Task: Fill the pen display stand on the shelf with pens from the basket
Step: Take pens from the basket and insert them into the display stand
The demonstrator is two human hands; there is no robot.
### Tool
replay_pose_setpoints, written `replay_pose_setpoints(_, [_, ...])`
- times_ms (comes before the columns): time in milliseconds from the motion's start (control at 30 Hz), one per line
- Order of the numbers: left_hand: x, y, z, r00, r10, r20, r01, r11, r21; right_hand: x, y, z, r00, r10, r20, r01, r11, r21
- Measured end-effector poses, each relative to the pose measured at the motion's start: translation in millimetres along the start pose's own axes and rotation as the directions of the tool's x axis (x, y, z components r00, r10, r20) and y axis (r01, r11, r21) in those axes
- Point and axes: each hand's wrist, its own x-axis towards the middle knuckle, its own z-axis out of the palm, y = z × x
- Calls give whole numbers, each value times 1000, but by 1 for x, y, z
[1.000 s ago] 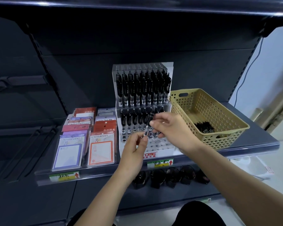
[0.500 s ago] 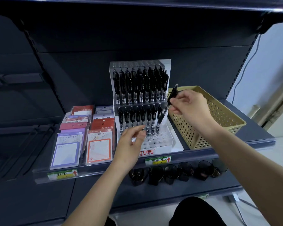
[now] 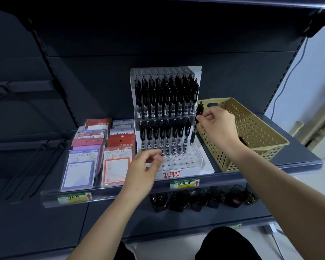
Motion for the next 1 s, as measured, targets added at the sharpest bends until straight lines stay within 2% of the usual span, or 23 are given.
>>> replay_pose_setpoints(300, [-1,7,0,1000,-12,11,12,1000,-10,-2,5,7,999,-37,-8,37,997,-66])
replay_pose_setpoints(467, [-2,10,1,999,-24,27,24,1000,-7,-11,19,16,991,33,132,-13,988,-155])
replay_pose_setpoints(667, [-4,16,4,998,-32,47,32,999,6,-14,28,16,977,81,196,-49,985,-167])
replay_pose_setpoints(833, [-3,24,12,998,-5,62,4,1000,27,-17,22,-9,985,6,175,15,993,-117])
replay_pose_setpoints(1000, [0,42,32,992,26,124,-28,1000,15,-13,34,-61,996,-36,82,45,992,-119])
